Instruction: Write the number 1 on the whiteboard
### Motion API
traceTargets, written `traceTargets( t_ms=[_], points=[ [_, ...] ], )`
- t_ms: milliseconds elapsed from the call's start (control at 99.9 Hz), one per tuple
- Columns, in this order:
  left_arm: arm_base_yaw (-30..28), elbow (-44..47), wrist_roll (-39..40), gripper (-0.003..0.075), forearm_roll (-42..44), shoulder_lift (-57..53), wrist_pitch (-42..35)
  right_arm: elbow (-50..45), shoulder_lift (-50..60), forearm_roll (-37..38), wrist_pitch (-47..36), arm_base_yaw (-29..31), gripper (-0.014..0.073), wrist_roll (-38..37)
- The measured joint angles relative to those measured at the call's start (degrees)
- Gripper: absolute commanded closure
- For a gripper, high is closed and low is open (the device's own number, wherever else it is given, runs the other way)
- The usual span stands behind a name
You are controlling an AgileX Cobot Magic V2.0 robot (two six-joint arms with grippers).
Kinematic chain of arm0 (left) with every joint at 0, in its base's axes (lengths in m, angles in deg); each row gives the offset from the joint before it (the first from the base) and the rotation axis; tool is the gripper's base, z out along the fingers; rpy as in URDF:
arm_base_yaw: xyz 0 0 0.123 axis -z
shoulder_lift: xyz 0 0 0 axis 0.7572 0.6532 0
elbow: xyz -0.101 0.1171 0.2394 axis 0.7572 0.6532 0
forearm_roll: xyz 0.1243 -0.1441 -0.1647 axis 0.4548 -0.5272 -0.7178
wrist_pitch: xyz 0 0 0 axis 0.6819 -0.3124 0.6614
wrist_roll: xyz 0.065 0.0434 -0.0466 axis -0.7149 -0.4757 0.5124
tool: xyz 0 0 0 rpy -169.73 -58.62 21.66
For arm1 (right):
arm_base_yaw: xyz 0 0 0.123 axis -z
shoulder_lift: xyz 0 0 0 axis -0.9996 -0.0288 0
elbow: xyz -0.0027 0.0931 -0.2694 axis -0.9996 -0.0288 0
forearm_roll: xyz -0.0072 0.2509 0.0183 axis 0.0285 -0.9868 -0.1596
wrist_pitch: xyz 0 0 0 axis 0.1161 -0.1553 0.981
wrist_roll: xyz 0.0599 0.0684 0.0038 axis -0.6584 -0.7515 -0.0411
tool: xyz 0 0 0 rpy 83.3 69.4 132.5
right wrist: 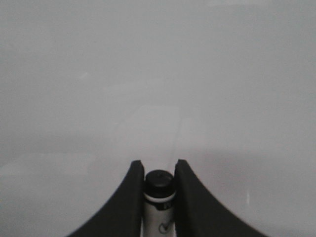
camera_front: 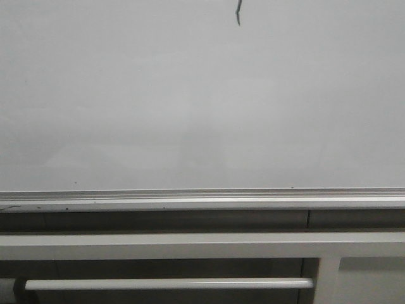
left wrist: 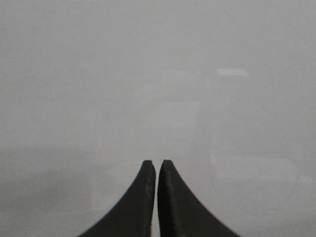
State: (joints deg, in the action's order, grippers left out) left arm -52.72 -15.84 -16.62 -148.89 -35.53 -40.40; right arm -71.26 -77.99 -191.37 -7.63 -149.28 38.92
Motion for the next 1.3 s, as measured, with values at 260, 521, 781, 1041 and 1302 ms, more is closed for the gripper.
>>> traceTargets(
  t_ms=[260, 521, 781, 1041, 1302],
  points=[
    [0.00, 0.02, 0.00, 0.0741, -0.13, 0.00, -0.14, -0.26, 0.00, 0.00, 2.71, 0.00, 0.0645, -0.12],
    [0.00, 0.02, 0.00, 0.0741, -0.39, 0.00, -0.14, -0.26, 0.00, 0.00, 4.65, 0.00, 0.0647, -0.09],
    [0.00, 0.12, 0.00, 0.0741, -0.70, 0.00, -0.14, -0.26, 0.00, 0.00, 4.83, 0.00, 0.0647, -0.09],
    [0.00, 0.24, 0.00, 0.0741, -0.84, 0.00, -0.14, -0.36, 0.00, 0.00, 4.81, 0.00, 0.0643, -0.09],
    [0.00, 2.21, 0.00, 0.0741, -1.08, -0.56, -1.31, -2.98, 0.00, 0.00, 3.42, 0.38, 0.0635, -0.15]
  ],
)
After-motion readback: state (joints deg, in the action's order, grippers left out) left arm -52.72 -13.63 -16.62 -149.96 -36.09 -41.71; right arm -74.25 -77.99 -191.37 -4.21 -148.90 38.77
